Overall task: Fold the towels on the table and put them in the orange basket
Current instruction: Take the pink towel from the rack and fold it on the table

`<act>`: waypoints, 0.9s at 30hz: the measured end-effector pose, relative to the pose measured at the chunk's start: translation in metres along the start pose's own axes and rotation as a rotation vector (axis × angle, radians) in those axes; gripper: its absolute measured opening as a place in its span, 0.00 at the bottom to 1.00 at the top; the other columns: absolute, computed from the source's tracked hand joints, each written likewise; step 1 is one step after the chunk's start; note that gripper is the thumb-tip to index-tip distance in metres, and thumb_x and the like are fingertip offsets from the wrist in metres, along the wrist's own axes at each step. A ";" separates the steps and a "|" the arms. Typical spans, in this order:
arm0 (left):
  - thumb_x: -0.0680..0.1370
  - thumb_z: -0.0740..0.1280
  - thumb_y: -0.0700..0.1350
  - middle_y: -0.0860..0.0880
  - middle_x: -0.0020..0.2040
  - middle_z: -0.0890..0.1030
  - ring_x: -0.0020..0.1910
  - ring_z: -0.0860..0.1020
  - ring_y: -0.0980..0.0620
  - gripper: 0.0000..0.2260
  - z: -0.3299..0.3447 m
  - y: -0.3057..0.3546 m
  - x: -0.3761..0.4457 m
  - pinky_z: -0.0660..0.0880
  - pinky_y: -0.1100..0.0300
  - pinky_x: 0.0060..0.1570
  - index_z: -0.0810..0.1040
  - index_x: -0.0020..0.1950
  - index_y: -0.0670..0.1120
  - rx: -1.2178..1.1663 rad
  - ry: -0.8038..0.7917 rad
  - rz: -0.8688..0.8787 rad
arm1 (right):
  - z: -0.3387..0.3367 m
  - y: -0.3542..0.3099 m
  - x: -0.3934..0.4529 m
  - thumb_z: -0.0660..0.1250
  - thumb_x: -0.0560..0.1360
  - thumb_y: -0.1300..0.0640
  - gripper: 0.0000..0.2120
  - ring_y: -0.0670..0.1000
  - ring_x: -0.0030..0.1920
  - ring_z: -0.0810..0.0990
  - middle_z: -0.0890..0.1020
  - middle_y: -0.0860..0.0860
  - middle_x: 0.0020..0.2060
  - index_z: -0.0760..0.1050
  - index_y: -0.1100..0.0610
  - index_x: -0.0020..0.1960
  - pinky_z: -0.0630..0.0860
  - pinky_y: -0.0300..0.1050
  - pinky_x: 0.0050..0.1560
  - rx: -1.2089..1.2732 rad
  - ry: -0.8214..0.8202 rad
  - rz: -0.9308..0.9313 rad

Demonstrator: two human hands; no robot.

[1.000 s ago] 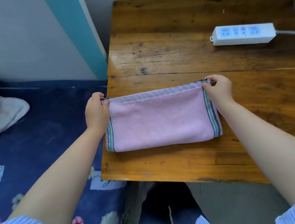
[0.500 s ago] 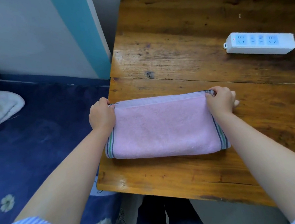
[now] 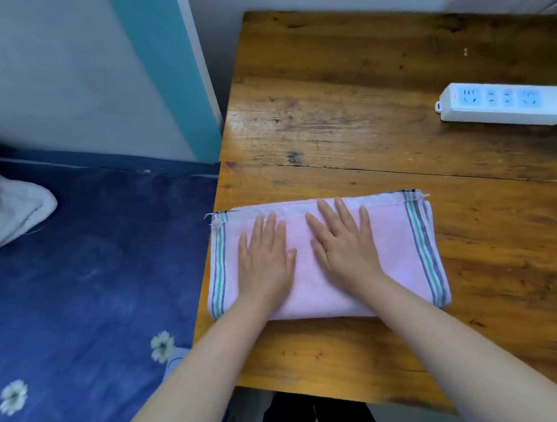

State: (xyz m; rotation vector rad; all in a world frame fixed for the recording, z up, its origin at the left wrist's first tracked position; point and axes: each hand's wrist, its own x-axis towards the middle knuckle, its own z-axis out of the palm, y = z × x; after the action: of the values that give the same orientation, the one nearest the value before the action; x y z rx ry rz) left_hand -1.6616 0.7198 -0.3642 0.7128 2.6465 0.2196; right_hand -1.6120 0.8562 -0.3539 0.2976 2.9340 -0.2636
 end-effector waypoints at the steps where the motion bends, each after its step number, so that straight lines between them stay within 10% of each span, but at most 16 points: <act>1: 0.81 0.49 0.51 0.50 0.77 0.46 0.76 0.42 0.52 0.24 0.004 -0.002 0.001 0.35 0.54 0.70 0.48 0.76 0.47 0.020 -0.019 0.009 | 0.007 0.005 -0.001 0.54 0.79 0.50 0.22 0.55 0.75 0.51 0.56 0.51 0.75 0.59 0.49 0.73 0.41 0.57 0.72 0.030 -0.028 0.033; 10: 0.81 0.49 0.52 0.50 0.78 0.45 0.76 0.41 0.51 0.24 -0.002 -0.016 0.007 0.32 0.55 0.68 0.48 0.76 0.50 -0.001 -0.008 0.062 | 0.014 0.023 0.000 0.49 0.80 0.49 0.23 0.52 0.76 0.47 0.53 0.49 0.75 0.54 0.49 0.74 0.32 0.49 0.68 0.067 0.026 0.168; 18: 0.80 0.58 0.46 0.42 0.58 0.77 0.64 0.69 0.42 0.23 -0.041 -0.055 0.016 0.67 0.49 0.61 0.59 0.73 0.40 -0.549 0.264 -0.542 | -0.010 0.039 0.028 0.59 0.73 0.67 0.11 0.59 0.59 0.72 0.77 0.62 0.51 0.76 0.66 0.52 0.46 0.61 0.70 0.082 0.163 0.171; 22: 0.77 0.62 0.42 0.50 0.36 0.76 0.44 0.75 0.47 0.06 -0.046 -0.064 0.019 0.69 0.59 0.40 0.79 0.48 0.45 -0.816 0.227 -0.489 | -0.017 0.040 0.031 0.68 0.62 0.74 0.03 0.65 0.37 0.79 0.79 0.65 0.33 0.78 0.69 0.34 0.73 0.61 0.45 0.091 0.303 0.048; 27: 0.77 0.61 0.40 0.50 0.39 0.76 0.43 0.73 0.50 0.05 -0.048 -0.065 0.017 0.70 0.57 0.43 0.76 0.45 0.45 -0.886 0.195 -0.456 | -0.019 0.041 0.029 0.73 0.55 0.76 0.10 0.63 0.31 0.79 0.79 0.62 0.29 0.78 0.66 0.31 0.72 0.54 0.36 0.072 0.348 0.029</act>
State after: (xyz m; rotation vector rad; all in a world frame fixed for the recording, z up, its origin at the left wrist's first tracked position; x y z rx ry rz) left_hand -1.7242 0.6702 -0.3422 -0.2060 2.4109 1.2534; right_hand -1.6345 0.9051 -0.3479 0.4364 3.2629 -0.3449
